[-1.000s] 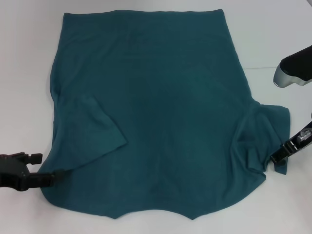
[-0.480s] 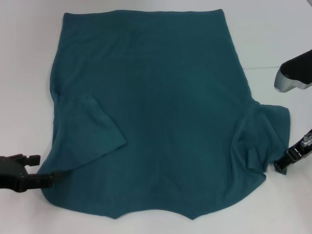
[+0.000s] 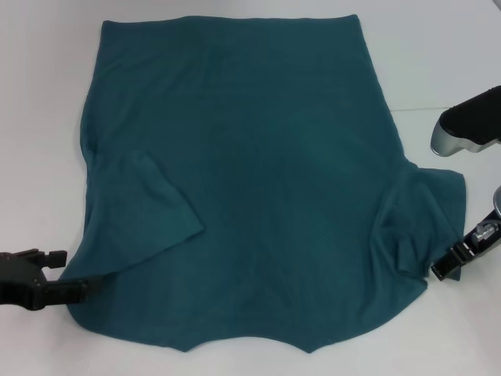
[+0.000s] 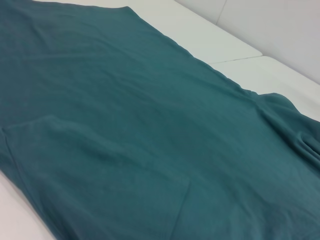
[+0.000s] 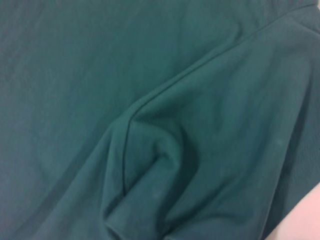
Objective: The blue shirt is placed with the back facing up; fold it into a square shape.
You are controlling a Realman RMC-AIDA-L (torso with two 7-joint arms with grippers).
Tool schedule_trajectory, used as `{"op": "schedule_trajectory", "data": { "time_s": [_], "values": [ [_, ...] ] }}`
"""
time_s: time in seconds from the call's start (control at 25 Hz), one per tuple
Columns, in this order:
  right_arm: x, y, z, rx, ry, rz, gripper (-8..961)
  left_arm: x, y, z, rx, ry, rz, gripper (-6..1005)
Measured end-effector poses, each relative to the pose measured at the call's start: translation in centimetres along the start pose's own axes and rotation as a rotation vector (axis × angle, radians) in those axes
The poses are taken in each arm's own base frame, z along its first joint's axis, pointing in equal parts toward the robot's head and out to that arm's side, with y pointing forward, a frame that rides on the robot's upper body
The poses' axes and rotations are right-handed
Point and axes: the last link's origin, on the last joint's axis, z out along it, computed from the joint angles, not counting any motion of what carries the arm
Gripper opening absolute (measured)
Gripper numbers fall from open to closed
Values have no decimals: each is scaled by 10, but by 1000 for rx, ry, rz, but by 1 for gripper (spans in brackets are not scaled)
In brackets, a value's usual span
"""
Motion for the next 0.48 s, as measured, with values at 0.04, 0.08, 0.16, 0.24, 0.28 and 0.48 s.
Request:
{"op": "schedule_trajectory", "data": {
  "time_s": [0.04, 0.08, 0.16, 0.24, 0.28, 0.48],
  "values": [
    [-1, 0, 0, 1, -4, 0, 840, 0, 0, 0, 0, 0, 0, 934],
    [-1, 1, 1, 1, -7, 1, 833, 0, 0, 0, -1, 0, -1, 934],
    [-1, 2, 3, 2, -12, 0, 820, 0, 0, 0, -1, 0, -2, 934],
    [-2, 2, 5, 6, -21, -4, 806, 0, 0, 0, 0, -1, -3, 934],
    [-2, 3, 6, 7, -25, -5, 799, -1, 0, 0, 0, -1, -4, 933],
    [-3, 3, 7, 8, -35, 3, 733, -1, 1, 0, -4, -1, -8, 933]
  ]
}}
